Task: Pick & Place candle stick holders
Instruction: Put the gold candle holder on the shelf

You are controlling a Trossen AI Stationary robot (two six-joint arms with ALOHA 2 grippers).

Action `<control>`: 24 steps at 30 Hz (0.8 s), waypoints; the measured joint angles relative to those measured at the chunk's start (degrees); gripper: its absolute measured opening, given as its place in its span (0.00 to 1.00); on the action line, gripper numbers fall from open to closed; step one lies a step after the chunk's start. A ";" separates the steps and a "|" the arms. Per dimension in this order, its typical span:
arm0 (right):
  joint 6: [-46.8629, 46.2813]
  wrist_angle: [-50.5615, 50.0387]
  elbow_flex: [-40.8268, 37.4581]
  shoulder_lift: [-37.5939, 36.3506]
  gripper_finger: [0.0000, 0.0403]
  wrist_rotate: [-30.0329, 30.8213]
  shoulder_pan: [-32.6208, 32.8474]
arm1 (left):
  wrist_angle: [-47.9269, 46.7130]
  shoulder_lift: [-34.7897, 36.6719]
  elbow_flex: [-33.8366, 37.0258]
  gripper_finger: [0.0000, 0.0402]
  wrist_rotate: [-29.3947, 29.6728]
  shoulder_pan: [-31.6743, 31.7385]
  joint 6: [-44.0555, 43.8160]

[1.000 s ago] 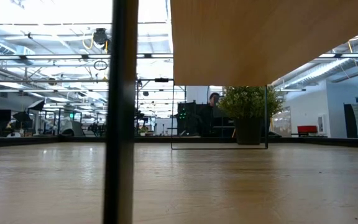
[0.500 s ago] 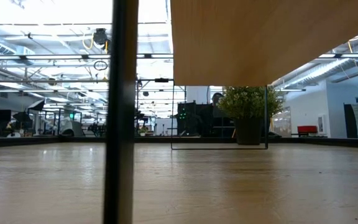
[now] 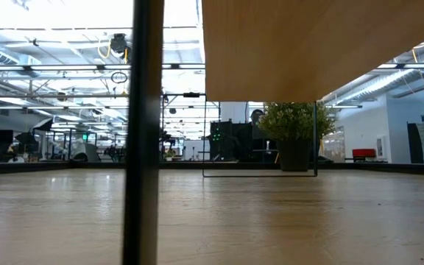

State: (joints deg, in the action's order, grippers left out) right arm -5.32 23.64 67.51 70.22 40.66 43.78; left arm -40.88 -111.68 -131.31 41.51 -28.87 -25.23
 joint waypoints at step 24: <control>-10.49 -19.17 0.02 -6.05 0.36 -0.22 15.22 | 14.99 -11.07 10.58 0.04 26.74 -4.55 -19.29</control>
State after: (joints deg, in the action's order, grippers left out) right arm -15.81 4.47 67.53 64.16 40.44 58.99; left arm -25.89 -122.75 -120.73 68.25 -33.43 -44.52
